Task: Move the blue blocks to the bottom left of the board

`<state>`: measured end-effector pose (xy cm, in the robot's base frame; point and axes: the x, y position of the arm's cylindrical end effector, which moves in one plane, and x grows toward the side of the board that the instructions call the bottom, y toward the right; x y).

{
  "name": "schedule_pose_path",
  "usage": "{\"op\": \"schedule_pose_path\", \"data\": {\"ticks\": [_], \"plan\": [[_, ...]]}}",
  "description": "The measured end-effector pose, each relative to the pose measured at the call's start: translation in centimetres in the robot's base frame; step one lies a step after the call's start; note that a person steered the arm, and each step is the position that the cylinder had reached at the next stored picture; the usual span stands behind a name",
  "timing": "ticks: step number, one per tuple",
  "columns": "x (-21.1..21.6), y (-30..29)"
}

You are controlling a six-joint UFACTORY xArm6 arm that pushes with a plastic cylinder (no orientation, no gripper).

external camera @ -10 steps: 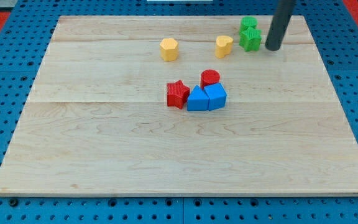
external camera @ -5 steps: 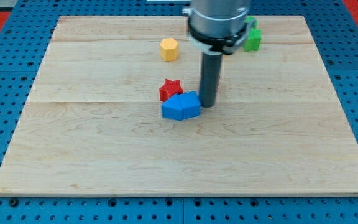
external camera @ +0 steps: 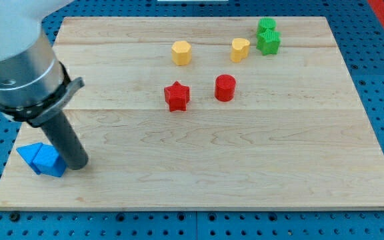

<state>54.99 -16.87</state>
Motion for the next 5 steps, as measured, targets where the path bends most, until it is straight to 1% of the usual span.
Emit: {"op": "schedule_pose_path", "data": {"ticks": [3, 5], "plan": [[0.0, 9.3], [0.0, 13.5]]}}
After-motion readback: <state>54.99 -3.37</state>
